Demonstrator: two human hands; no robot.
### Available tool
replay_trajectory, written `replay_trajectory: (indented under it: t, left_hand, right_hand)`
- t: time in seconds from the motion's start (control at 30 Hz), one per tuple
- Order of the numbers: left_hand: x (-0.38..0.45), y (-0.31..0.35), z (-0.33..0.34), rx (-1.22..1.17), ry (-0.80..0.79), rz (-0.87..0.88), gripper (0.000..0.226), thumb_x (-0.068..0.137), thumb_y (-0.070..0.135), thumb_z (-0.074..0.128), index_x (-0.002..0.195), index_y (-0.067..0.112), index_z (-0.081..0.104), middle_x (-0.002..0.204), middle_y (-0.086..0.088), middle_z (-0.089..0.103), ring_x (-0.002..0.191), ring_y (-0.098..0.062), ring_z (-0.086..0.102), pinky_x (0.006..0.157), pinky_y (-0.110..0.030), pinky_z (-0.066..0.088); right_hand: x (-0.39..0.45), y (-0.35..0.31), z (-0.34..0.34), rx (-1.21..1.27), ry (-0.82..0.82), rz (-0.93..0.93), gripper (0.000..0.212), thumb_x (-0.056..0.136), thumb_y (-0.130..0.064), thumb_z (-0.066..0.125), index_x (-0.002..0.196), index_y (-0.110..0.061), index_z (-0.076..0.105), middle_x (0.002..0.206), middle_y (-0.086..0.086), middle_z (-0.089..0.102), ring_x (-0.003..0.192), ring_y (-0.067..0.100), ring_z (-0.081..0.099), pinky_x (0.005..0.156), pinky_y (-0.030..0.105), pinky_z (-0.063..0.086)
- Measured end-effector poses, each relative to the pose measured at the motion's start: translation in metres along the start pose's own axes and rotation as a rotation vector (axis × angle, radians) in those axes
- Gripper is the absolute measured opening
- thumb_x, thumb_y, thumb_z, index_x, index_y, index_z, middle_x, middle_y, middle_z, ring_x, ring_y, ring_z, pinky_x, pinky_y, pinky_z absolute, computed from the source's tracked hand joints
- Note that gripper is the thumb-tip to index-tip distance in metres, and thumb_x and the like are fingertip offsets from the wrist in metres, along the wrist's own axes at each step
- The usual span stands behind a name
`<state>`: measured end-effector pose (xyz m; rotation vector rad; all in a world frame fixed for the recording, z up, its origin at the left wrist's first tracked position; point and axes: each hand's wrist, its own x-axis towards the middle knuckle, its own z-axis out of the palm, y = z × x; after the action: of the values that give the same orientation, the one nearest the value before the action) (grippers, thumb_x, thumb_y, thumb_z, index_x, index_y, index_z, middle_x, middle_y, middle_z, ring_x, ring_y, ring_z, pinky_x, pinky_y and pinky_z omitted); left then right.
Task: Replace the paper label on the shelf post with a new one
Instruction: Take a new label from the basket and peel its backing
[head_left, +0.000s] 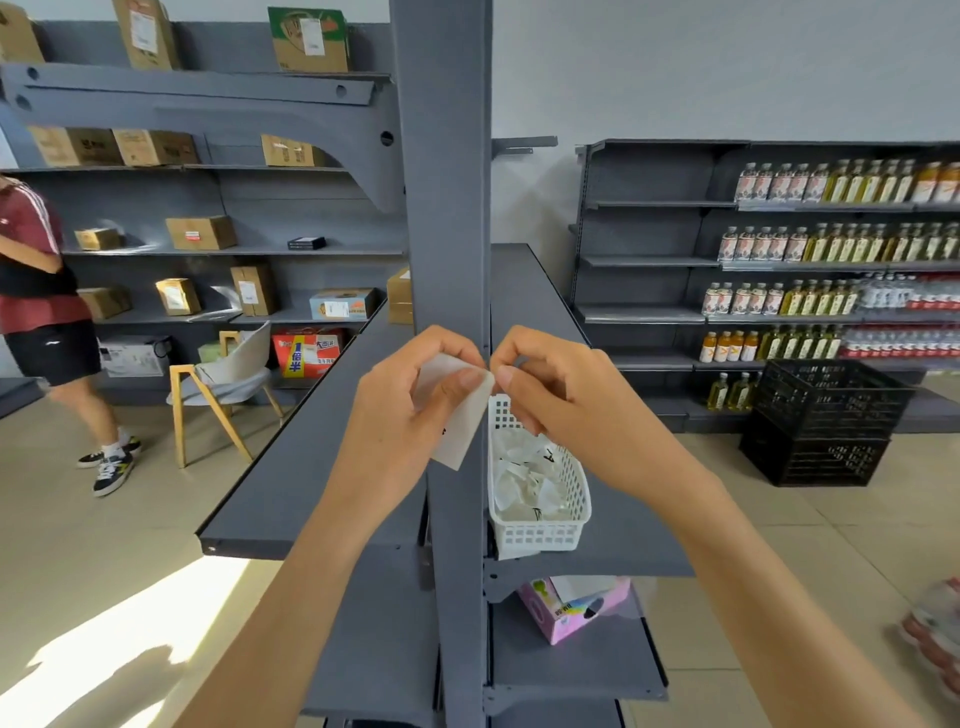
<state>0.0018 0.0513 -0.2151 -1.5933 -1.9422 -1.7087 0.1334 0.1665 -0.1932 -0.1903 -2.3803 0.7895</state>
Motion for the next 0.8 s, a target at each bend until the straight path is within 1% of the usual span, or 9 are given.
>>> replay_trajectory:
  t: [0.13, 0.2, 0.27, 0.37, 0.5, 0.57, 0.67, 0.73, 0.8]
  left_hand:
    - [-0.003, 0.004, 0.011, -0.019, -0.010, -0.017, 0.005, 0.094, 0.027, 0.062, 0.090, 0.025, 0.064, 0.081, 0.011, 0.064, 0.065, -0.005, 0.057, 0.055, -0.011, 0.040]
    - [-0.004, 0.006, 0.017, -0.032, -0.014, -0.023, 0.005, 0.094, 0.027, 0.062, 0.090, 0.025, 0.064, 0.081, 0.012, 0.064, 0.066, -0.005, 0.057, 0.055, -0.011, 0.041]
    - [-0.005, 0.009, 0.022, -0.061, -0.019, -0.035, 0.004, 0.094, 0.026, 0.063, 0.090, 0.024, 0.064, 0.078, 0.013, 0.064, 0.064, -0.005, 0.057, 0.055, -0.010, 0.041]
    - [-0.006, 0.014, 0.031, -0.122, -0.024, -0.033, 0.005, 0.094, 0.024, 0.062, 0.096, 0.020, 0.060, 0.079, 0.014, 0.064, 0.066, -0.004, 0.060, 0.056, -0.012, 0.044]
    - [-0.007, 0.019, 0.039, -0.185, -0.018, -0.039, 0.020, 0.094, 0.025, 0.061, 0.101, 0.014, 0.045, 0.079, 0.013, 0.059, 0.067, -0.002, 0.061, 0.058, -0.015, 0.047]
    - [-0.007, 0.020, 0.042, -0.183, -0.027, -0.020, 0.018, 0.095, 0.024, 0.058, 0.098, 0.012, 0.046, 0.090, 0.014, 0.062, 0.083, -0.005, 0.065, 0.067, -0.017, 0.049]
    - [-0.007, 0.019, 0.046, -0.040, -0.049, 0.048, 0.018, 0.099, 0.030, 0.051, 0.093, 0.013, 0.058, 0.121, 0.008, 0.055, 0.116, -0.013, 0.058, 0.092, -0.028, 0.049]
    - [-0.007, 0.019, 0.048, 0.016, -0.051, 0.080, 0.023, 0.100, 0.031, 0.048, 0.092, 0.014, 0.061, 0.129, 0.010, 0.050, 0.122, -0.014, 0.054, 0.102, -0.039, 0.046]
    - [-0.007, 0.021, 0.050, 0.078, -0.036, 0.105, 0.025, 0.099, 0.032, 0.048, 0.089, 0.014, 0.061, 0.130, 0.012, 0.050, 0.123, -0.014, 0.052, 0.103, -0.040, 0.044]
  right_hand:
    - [-0.008, 0.006, -0.009, 0.052, -0.027, 0.012, 0.019, 0.102, -0.020, 0.050, 0.084, -0.023, 0.056, 0.053, -0.002, 0.053, 0.050, 0.020, 0.042, 0.053, 0.043, 0.044]
    - [-0.012, 0.008, -0.014, 0.068, -0.030, 0.018, 0.018, 0.102, -0.020, 0.050, 0.085, -0.021, 0.057, 0.054, -0.001, 0.052, 0.052, 0.022, 0.042, 0.052, 0.043, 0.043]
    - [-0.015, 0.011, -0.018, 0.123, -0.036, 0.024, 0.017, 0.102, -0.019, 0.050, 0.087, -0.017, 0.058, 0.056, 0.000, 0.050, 0.054, 0.021, 0.043, 0.052, 0.038, 0.042]
    - [-0.019, 0.015, -0.023, 0.234, -0.053, 0.043, 0.018, 0.103, -0.016, 0.050, 0.089, -0.009, 0.058, 0.056, -0.003, 0.048, 0.054, 0.014, 0.042, 0.051, 0.022, 0.041]
    - [-0.021, 0.018, -0.026, 0.339, -0.062, 0.071, 0.021, 0.104, -0.016, 0.049, 0.085, -0.013, 0.057, 0.054, -0.007, 0.045, 0.051, 0.010, 0.040, 0.048, 0.015, 0.040]
    - [-0.022, 0.018, -0.028, 0.354, -0.052, 0.072, 0.021, 0.104, -0.016, 0.049, 0.084, -0.015, 0.057, 0.053, -0.008, 0.044, 0.049, 0.009, 0.040, 0.048, 0.014, 0.040]
    - [-0.022, 0.018, -0.031, 0.309, -0.015, 0.054, 0.022, 0.104, -0.016, 0.048, 0.085, -0.016, 0.059, 0.054, -0.007, 0.046, 0.051, 0.012, 0.041, 0.050, 0.017, 0.042]
    - [-0.023, 0.018, -0.032, 0.232, 0.013, 0.034, 0.020, 0.103, -0.015, 0.049, 0.087, -0.013, 0.060, 0.055, -0.005, 0.047, 0.051, 0.013, 0.043, 0.050, 0.023, 0.044]
    - [-0.025, 0.019, -0.031, 0.122, 0.038, 0.015, 0.017, 0.102, -0.017, 0.050, 0.088, -0.016, 0.060, 0.056, 0.000, 0.050, 0.050, 0.014, 0.045, 0.053, 0.035, 0.048]
